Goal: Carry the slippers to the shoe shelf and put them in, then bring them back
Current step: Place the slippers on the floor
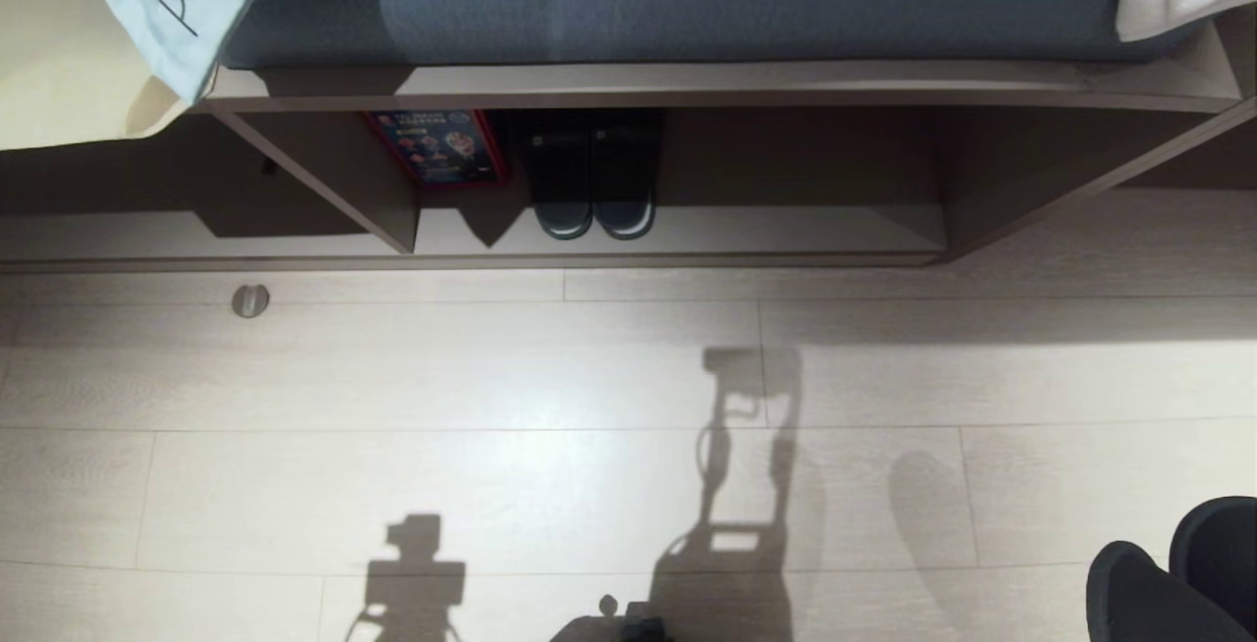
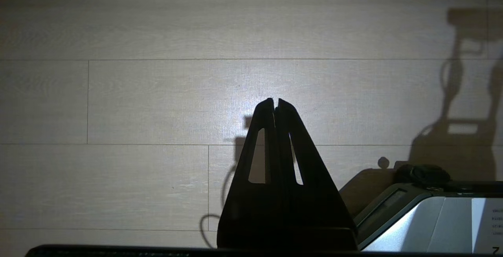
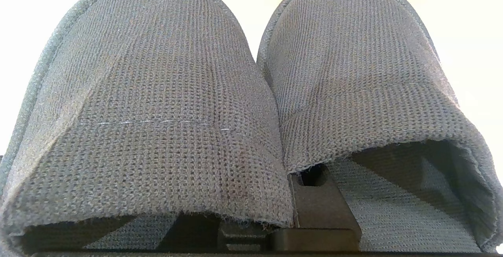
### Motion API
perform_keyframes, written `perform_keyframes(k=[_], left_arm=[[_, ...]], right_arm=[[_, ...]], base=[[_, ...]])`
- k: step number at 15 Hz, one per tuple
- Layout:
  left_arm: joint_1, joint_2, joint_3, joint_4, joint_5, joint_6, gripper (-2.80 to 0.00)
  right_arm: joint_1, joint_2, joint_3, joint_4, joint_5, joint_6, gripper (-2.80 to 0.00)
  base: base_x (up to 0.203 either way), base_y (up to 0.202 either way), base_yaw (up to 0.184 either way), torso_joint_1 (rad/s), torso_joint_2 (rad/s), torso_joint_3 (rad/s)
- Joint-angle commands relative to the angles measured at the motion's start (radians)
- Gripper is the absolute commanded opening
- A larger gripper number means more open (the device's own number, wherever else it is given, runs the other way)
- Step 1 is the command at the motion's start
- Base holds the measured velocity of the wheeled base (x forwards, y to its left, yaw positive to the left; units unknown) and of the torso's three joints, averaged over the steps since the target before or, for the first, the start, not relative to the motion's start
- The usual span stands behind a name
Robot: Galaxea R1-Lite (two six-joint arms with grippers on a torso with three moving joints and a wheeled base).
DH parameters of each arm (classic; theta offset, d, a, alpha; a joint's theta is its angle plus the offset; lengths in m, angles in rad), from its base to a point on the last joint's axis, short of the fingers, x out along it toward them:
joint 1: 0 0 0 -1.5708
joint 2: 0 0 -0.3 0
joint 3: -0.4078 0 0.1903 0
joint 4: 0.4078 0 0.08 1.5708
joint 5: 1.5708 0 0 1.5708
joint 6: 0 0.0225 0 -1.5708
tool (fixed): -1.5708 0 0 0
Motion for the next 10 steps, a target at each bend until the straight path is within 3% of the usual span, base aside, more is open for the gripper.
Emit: perform_keyframes(k=[1,10], left_arm=[[0.0,0.001,0.002,-0.001,0.0,0.0,-2.8],[0.0,0.001,0.002,-0.001,0.0,0.0,-2.8]], right_arm=[[0.0,0.0,0.0,-0.001,0.001,-0.001,-2.8],[0.0,0.0,0.0,-0.001,0.001,-0.001,-2.8]], base=[[0.0,0.0,0.0,0.002,0.0,0.201],[0.0,0.0,0.0,0.001,0.0,0.199]])
